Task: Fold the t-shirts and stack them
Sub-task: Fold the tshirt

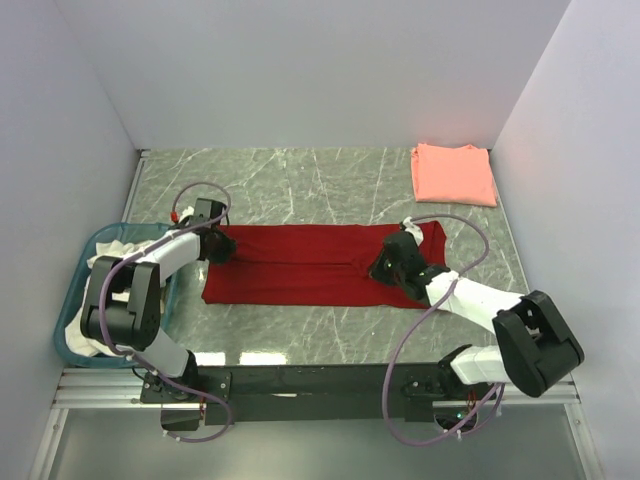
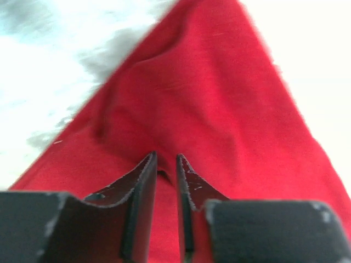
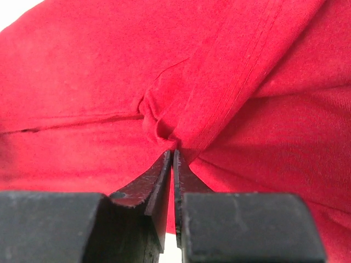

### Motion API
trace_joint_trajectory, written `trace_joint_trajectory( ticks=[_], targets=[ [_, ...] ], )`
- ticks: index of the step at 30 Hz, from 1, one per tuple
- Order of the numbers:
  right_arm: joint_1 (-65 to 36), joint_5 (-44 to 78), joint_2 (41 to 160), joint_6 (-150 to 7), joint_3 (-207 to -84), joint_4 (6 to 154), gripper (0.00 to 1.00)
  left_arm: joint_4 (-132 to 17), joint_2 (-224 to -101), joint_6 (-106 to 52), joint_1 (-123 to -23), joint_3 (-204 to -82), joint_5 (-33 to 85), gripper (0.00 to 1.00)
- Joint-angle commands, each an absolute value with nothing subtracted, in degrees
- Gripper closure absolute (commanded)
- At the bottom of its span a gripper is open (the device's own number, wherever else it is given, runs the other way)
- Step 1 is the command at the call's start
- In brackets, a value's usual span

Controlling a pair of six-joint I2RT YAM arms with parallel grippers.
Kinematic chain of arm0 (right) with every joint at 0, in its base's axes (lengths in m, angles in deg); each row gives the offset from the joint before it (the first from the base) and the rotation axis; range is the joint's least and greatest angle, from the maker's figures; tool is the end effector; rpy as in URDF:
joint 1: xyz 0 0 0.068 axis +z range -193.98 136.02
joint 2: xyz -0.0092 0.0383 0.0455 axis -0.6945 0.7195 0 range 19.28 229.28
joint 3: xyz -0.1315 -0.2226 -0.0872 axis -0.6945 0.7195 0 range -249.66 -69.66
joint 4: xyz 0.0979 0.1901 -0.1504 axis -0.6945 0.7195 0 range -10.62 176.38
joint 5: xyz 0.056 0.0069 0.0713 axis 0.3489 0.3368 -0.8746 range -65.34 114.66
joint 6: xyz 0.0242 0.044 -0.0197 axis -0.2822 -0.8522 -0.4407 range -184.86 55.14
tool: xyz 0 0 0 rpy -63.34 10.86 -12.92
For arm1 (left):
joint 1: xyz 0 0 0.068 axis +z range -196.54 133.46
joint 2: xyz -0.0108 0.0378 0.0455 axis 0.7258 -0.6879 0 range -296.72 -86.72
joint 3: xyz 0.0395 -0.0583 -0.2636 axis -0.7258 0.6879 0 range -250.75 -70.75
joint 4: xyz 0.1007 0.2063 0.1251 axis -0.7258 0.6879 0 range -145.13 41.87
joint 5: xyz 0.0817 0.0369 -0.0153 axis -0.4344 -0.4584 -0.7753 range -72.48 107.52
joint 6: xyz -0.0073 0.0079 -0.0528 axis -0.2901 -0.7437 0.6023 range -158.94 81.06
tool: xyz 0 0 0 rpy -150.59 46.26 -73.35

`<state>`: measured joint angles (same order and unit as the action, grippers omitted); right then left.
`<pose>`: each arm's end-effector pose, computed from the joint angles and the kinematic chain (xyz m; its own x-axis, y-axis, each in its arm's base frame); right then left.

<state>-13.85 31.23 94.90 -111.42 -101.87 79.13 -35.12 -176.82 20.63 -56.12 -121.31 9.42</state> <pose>0.2212 0.1237 0.1697 -0.7165 0.4181 -0.5585 0.1362 0.8689 0.4758 0.2996 -0.0455 0.1738 -0.5119 -0.7794 -0.3613 -0.6852 0.6241 -0.3754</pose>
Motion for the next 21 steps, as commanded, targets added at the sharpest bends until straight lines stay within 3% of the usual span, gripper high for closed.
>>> trace_joint_trajectory(
  ticks=[1,12,15,16,21],
  targets=[
    [-13.3,30.8,90.8,-111.7,-101.1,75.3,0.84,-35.1,-173.5,23.1,-56.3,-118.7,5.4,0.75],
    [-16.0,35.2,83.7,-104.2,-108.0,88.1,0.64,-36.3,-170.0,20.6,-56.1,-118.2,5.4,0.83],
    [-24.9,27.9,86.7,-100.1,-111.7,90.5,0.62,-35.3,-167.5,17.8,-57.2,-121.2,5.0,0.78],
    [-29.4,26.0,87.9,-99.3,-114.2,91.2,0.62,-35.1,-166.7,17.1,-58.3,-122.1,4.9,0.7],
    [-34.7,22.2,100.5,-92.2,-126.8,97.2,0.58,-33.8,-166.8,14.4,-66.6,-127.6,4.2,0.52]
  ],
)
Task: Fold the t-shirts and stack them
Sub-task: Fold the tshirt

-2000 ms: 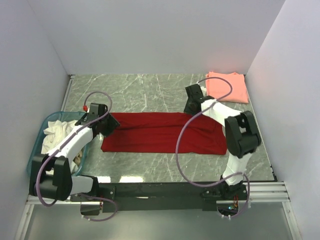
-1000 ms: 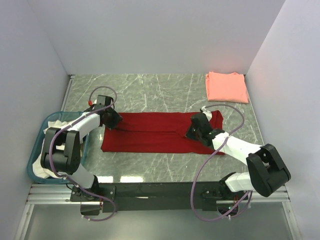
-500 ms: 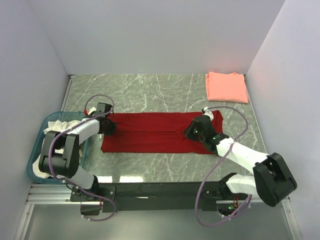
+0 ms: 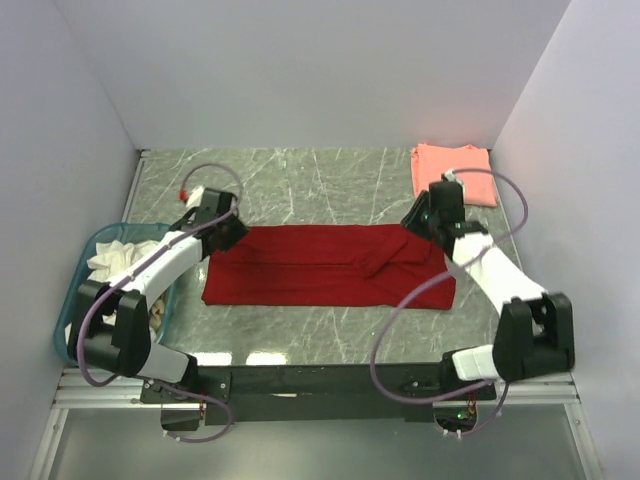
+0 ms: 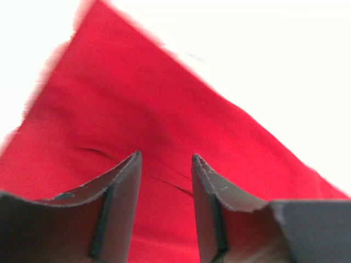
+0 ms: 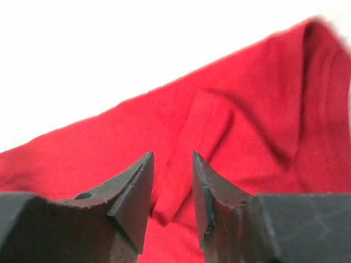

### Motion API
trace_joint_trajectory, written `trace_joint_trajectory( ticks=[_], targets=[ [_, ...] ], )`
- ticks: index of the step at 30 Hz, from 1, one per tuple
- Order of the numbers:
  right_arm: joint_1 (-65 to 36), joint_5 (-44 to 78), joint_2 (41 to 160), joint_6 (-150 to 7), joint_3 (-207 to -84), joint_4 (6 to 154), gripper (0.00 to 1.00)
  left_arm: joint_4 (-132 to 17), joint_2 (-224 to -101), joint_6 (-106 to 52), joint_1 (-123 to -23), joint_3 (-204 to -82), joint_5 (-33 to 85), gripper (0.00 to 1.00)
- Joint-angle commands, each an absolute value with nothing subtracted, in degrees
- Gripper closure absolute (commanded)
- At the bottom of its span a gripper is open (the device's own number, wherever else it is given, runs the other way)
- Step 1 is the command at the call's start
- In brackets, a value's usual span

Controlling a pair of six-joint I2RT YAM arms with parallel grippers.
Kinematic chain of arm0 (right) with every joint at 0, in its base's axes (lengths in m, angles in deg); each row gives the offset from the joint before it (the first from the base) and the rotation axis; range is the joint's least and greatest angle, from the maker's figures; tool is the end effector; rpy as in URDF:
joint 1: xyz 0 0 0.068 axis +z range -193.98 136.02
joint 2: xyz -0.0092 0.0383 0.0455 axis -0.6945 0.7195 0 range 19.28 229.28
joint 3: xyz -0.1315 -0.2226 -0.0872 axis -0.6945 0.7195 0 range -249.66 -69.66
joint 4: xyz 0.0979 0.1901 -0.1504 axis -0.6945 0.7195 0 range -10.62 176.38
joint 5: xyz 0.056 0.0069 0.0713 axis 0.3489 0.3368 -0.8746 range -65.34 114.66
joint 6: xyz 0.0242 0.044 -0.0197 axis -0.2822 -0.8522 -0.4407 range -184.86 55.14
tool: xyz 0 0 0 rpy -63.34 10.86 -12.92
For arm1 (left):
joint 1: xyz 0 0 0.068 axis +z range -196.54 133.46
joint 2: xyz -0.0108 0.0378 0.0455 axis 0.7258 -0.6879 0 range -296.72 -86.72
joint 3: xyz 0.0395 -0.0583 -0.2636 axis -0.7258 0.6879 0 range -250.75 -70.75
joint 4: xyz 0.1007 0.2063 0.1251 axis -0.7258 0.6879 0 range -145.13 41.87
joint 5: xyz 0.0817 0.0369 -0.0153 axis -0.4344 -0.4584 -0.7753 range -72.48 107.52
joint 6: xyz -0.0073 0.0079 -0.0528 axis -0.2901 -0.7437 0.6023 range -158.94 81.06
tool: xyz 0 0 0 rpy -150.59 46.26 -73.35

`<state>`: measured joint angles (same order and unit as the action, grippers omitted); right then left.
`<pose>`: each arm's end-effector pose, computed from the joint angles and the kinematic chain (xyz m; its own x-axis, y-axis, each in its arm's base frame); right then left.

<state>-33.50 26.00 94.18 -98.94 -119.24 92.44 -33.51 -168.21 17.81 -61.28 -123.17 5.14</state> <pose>0.2797 0.0509 0.2499 -0.5975 0.4591 -0.6575 0.2063 0.8803 0.4272 0.2854 -0.0672 0.2240 -0.5083 -0.7110 -0.4860 -0.5616 0.7015 -0.4388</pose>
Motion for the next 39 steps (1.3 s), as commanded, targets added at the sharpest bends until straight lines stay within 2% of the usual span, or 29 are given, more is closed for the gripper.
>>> trace_joint_trajectory(
  ticks=[1,5,12,20,27,32,39],
  targets=[
    [-34.9,22.3,102.4,-91.8,-128.4,97.8,0.57,-34.2,-167.3,13.8,-68.2,-128.2,5.5,0.51],
    [-37.8,21.9,111.5,-91.3,-133.6,98.5,0.54,-36.3,-171.5,11.9,-76.6,-133.2,9.2,0.46],
    [-40.2,20.6,119.9,-91.2,-138.8,99.7,0.54,-36.8,-183.3,9.1,-90.0,-142.8,10.7,0.42],
    [-40.6,19.0,123.4,-92.1,-137.5,97.5,0.54,-35.2,-195.1,7.6,-96.2,-154.4,12.3,0.42],
    [-40.6,17.4,125.0,-92.7,-136.5,96.5,0.55,-35.0,-201.1,7.9,-98.0,-157.8,13.7,0.43],
    [-40.6,16.1,124.0,-93.3,-135.0,95.1,0.58,-36.4,-202.6,8.3,-98.7,-158.2,15.2,0.43],
    [-40.6,16.0,121.9,-93.9,-132.2,94.1,0.76,-36.7,-204.1,8.7,-99.5,-158.8,15.9,0.45]
  ],
)
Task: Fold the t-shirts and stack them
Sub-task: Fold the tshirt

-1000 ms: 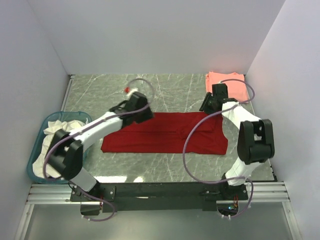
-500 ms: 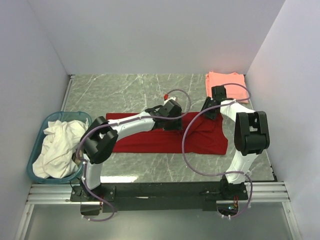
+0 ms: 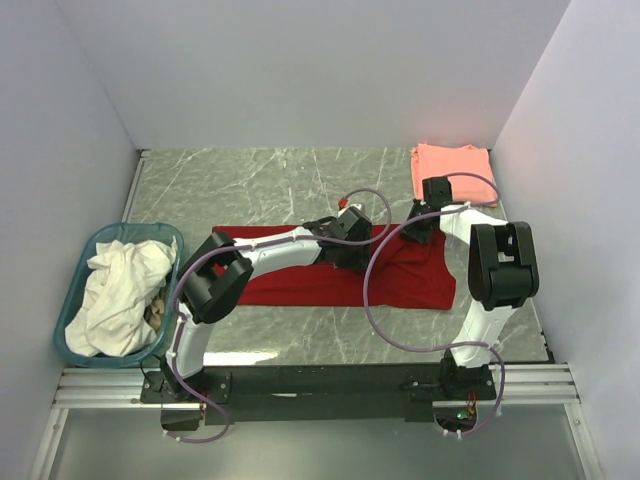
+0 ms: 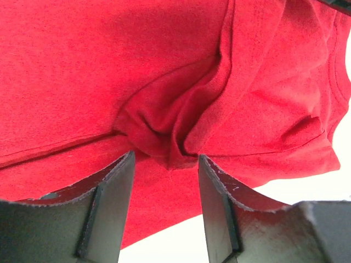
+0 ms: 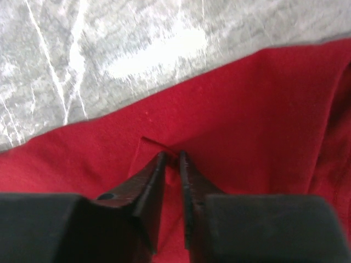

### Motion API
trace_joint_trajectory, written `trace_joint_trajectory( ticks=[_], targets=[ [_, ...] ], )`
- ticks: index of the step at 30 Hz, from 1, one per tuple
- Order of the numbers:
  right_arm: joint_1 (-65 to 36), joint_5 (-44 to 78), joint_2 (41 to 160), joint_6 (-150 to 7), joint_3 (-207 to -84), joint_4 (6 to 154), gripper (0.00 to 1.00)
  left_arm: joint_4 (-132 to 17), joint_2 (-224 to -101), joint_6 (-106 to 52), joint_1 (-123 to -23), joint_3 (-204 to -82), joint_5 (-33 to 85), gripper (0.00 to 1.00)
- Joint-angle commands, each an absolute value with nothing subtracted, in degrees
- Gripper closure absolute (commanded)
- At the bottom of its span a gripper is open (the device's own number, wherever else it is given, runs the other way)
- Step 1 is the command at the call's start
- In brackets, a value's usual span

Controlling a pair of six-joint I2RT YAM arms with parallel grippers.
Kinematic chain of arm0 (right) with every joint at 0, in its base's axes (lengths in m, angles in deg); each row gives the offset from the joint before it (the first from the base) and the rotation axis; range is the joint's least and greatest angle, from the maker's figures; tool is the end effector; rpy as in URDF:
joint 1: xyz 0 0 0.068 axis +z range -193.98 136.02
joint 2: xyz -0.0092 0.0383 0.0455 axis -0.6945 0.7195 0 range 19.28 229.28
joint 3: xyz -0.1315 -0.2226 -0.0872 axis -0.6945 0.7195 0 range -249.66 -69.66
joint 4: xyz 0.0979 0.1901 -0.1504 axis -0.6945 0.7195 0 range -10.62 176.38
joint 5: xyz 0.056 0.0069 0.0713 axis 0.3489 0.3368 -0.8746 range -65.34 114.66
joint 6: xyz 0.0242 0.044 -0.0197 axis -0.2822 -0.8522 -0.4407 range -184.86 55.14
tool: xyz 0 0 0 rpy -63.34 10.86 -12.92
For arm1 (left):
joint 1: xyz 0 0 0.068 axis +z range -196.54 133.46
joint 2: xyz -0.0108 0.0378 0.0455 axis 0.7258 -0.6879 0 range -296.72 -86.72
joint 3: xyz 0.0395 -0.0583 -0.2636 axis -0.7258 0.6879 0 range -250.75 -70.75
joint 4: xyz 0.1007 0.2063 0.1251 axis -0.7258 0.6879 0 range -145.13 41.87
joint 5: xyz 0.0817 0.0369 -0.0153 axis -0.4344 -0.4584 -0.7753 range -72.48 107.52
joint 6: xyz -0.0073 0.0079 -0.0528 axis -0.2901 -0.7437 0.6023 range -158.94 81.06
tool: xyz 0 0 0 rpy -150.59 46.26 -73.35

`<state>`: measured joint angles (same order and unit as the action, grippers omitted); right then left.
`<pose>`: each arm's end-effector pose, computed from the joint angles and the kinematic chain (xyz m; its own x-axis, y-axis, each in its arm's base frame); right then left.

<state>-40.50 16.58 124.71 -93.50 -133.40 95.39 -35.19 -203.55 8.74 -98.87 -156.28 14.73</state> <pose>0.3705 0.0275 0.1576 -0.8052 0.4263 -0.4121 0.2857 0.8880 0.3603 0.2753 -0.3538 0.1877 -0.8917 -0.0536 -0.4495 0.1674 0.8836 -0.4374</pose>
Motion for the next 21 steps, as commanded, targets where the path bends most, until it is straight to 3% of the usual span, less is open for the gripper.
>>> trace_joint_trajectory(
  ticks=[1,9,21],
  targets=[
    [-40.6,16.0,121.5,-94.0,-132.2,94.1,0.78,-36.8,-204.1,8.7,-99.6,-158.8,16.0,0.45],
    [-40.6,16.0,118.4,-94.6,-129.9,93.7,0.95,-36.8,-205.0,9.0,-100.2,-159.3,16.6,0.5],
    [-40.6,15.4,111.7,-95.2,-125.6,93.4,1.0,-36.2,-205.9,9.2,-100.5,-160.8,16.1,0.71]
  ],
)
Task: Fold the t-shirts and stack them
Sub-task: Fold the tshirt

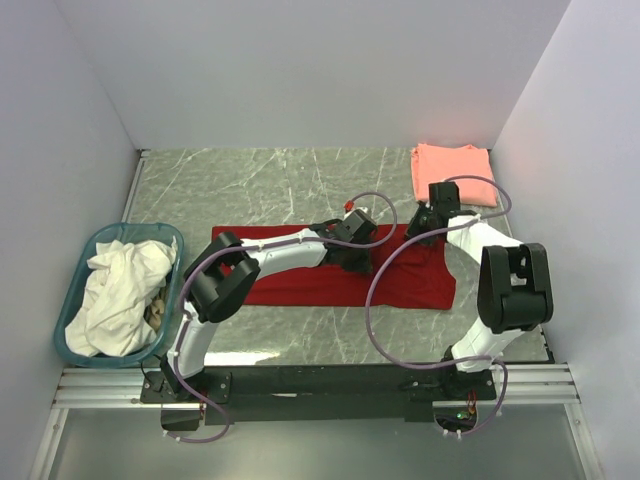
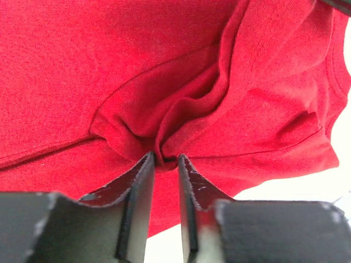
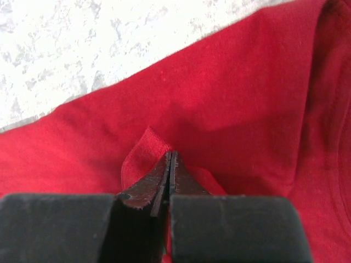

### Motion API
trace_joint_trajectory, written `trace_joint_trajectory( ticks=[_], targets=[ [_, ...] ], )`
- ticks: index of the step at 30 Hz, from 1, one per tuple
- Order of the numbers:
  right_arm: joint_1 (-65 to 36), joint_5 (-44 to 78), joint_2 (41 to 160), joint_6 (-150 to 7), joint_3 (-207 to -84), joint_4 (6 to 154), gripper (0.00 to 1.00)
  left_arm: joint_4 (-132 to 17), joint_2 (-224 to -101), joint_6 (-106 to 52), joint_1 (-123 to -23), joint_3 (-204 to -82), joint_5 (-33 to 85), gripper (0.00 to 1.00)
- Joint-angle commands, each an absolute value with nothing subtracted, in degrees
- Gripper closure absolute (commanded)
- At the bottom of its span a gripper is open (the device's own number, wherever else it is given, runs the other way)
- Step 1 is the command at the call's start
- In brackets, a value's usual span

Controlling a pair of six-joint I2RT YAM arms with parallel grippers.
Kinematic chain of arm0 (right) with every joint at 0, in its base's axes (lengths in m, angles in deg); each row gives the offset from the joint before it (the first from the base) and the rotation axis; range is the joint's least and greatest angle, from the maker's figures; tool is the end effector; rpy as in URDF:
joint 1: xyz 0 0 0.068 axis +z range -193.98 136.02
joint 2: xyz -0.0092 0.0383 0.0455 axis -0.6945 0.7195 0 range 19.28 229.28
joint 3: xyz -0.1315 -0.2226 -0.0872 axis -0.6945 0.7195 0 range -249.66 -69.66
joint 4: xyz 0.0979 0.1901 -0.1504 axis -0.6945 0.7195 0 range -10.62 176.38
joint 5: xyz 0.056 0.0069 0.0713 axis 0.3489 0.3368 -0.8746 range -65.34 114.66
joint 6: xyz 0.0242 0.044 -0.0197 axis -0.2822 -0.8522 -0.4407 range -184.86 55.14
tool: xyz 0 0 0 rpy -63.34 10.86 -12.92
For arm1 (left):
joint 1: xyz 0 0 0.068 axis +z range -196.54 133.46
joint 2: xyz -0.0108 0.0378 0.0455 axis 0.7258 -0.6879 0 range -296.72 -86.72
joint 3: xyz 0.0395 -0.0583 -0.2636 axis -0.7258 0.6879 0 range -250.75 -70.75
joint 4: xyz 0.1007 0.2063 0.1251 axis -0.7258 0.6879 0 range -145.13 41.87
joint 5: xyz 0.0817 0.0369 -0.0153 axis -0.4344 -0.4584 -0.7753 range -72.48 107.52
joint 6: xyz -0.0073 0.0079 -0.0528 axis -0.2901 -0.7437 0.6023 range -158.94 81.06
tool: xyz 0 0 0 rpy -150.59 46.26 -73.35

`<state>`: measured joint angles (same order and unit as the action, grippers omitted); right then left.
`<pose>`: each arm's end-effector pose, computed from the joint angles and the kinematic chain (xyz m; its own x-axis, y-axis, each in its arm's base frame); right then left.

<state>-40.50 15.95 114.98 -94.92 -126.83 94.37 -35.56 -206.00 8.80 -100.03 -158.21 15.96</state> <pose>0.3392 0.0260 0.1828 -0.7697 0.4491 -0.4537 0.2722 0.8737 0.4031 0.2729 -0.3670 0.1800 -0.8999 -0.0279 -0.4353 0.1894 0.8740 -0.4475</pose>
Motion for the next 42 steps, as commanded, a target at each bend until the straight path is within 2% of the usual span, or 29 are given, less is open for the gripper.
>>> trace_joint_trajectory(
  ticks=[1,7,11,26,37,40,42],
  targets=[
    [-40.6,15.5,110.6,-95.4,-125.2,93.3,1.0,-36.2,-205.8,9.2,-100.5,-160.8,16.1,0.72],
    [-40.6,15.9,105.9,-95.5,-122.0,93.4,1.0,-35.5,-205.5,9.2,-100.4,-160.7,15.3,0.92],
    [-40.6,17.1,102.6,-95.5,-119.2,93.8,1.0,-35.3,-204.0,9.1,-100.4,-160.0,14.9,0.99],
    [-40.6,17.8,89.2,-96.3,-109.7,95.1,1.0,-31.5,-196.3,7.3,-100.4,-156.6,10.6,0.99],
    [-40.6,13.7,81.0,-98.7,-99.8,93.4,1.0,-31.5,-196.0,5.7,-100.4,-153.4,12.1,0.99],
    [-40.6,13.7,77.8,-99.7,-97.1,93.5,0.93,-32.1,-196.1,5.8,-100.4,-152.2,12.3,0.96],
    [-40.6,13.6,75.4,-100.4,-96.0,93.7,0.83,-33.1,-196.0,5.7,-100.4,-151.2,12.8,0.92]
  ],
)
